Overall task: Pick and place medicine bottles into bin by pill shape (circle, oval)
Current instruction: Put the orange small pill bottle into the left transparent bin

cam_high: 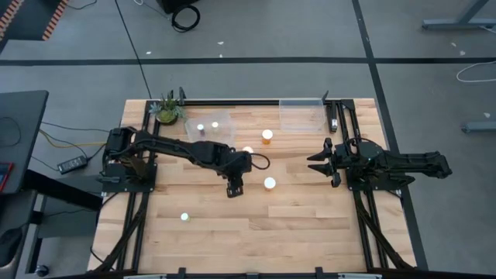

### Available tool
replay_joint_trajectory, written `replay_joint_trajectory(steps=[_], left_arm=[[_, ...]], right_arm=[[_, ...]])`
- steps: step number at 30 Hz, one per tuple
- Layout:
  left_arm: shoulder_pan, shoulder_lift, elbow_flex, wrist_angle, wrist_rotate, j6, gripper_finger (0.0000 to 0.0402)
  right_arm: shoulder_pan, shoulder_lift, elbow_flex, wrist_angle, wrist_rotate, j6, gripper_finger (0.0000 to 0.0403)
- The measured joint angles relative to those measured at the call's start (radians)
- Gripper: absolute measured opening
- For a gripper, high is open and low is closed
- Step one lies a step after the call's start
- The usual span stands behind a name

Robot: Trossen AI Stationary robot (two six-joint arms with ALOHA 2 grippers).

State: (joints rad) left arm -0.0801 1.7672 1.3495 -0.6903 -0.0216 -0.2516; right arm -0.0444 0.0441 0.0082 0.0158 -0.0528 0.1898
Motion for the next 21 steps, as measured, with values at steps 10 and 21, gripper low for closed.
replay_joint_trajectory(steps=[10,21], left_arm=[[-0.068,0.072,-0.001,0.0,-0.041,0.024,0.0229],[-0.081,0.164,-0.001,-0.05,-0.071,0.054,0.0229]], right_arm=[[0.0,0.0,0.0,-0.001,0.0,0.0,0.0147],[0.0,0.0,0.0,0.0,0.0,0.0,0.0147]])
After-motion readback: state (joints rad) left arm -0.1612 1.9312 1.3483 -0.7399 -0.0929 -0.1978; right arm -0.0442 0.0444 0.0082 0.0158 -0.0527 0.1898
